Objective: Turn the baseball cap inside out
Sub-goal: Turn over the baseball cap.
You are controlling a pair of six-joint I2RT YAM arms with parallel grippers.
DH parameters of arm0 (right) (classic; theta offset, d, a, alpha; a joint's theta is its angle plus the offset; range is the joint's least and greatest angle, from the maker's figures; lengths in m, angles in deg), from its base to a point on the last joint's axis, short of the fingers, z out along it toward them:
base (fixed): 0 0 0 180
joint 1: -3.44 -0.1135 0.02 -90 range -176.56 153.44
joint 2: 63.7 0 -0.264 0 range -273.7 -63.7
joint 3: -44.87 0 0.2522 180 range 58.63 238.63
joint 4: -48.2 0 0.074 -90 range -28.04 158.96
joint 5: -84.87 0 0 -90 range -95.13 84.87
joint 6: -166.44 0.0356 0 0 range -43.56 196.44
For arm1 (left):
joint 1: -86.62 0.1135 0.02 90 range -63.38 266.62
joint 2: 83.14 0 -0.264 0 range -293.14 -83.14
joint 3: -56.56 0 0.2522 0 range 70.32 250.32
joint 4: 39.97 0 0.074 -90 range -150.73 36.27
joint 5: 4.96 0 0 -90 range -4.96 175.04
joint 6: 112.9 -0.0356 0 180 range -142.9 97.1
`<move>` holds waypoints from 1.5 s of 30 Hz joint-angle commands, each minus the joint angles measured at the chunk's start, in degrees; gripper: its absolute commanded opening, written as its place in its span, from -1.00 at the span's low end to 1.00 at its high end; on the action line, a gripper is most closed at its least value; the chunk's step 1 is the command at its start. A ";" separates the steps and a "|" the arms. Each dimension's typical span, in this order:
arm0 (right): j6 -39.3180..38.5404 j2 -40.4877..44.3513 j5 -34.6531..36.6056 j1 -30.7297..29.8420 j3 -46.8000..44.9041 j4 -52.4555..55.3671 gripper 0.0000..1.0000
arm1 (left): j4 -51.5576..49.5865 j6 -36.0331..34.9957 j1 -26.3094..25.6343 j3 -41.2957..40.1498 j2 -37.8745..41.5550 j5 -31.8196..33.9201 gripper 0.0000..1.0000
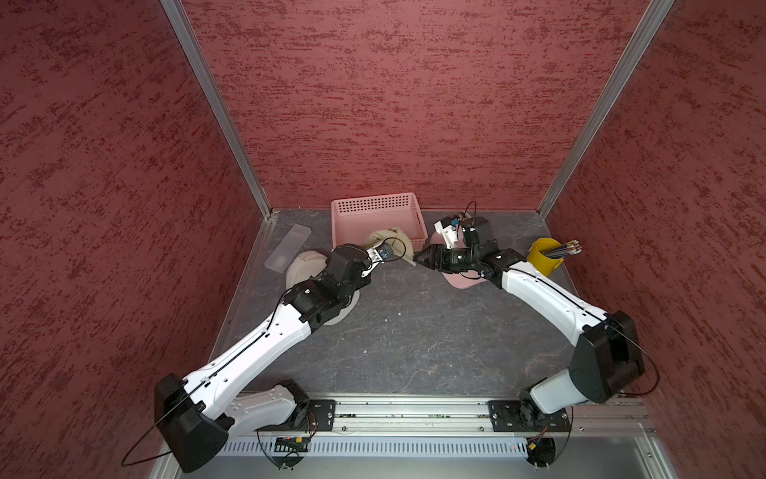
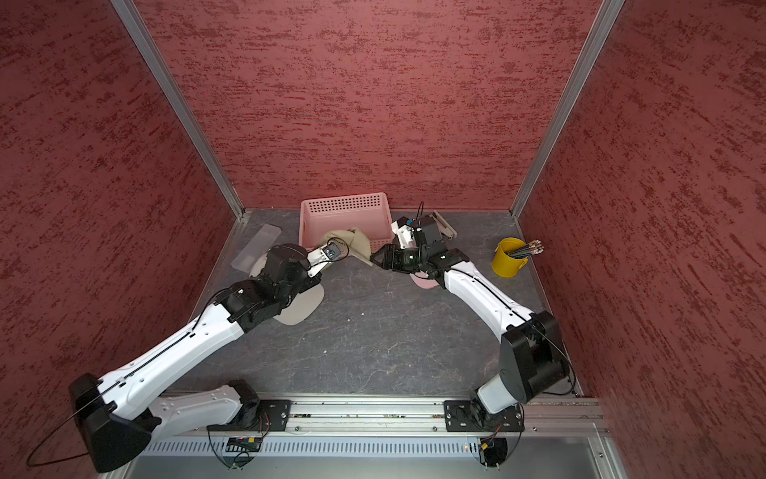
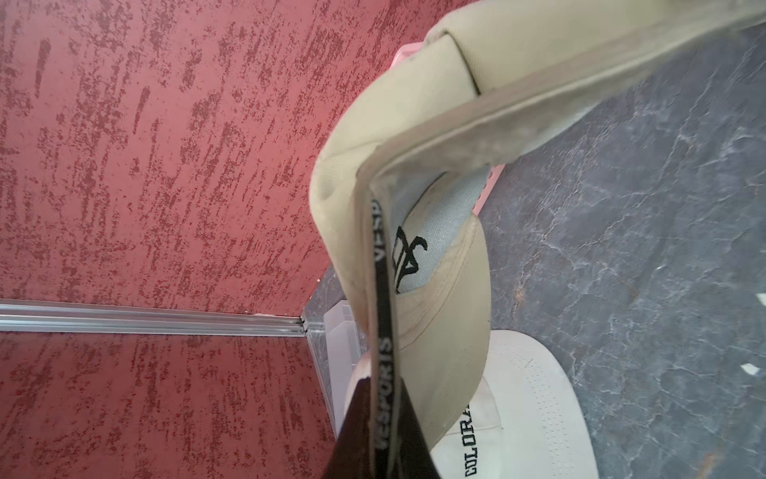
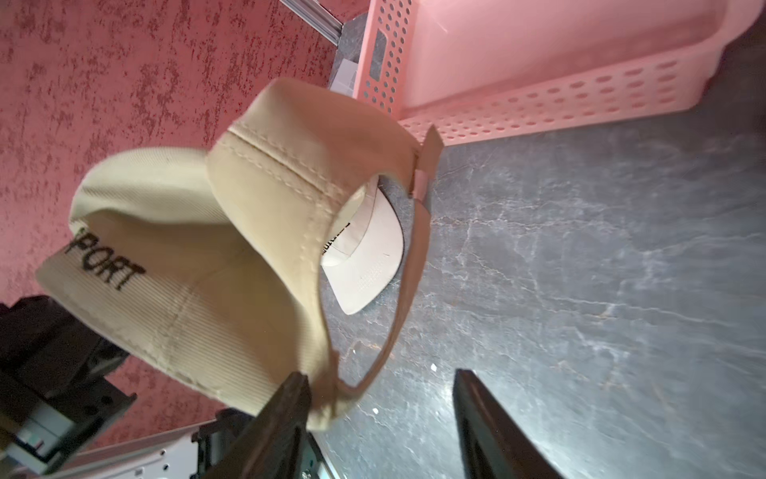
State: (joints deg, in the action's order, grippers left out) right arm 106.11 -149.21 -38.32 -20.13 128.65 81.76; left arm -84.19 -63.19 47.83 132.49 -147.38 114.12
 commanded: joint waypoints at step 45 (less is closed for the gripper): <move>-45.15 -0.52 14.45 -7.79 5.90 -5.36 -0.81 | -23.08 7.77 5.95 17.81 -7.86 -31.34 -1.00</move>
State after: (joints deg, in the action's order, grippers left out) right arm 56.47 -149.50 -32.92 -27.52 131.36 81.49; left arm -109.43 -59.96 53.12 147.46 -154.27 81.97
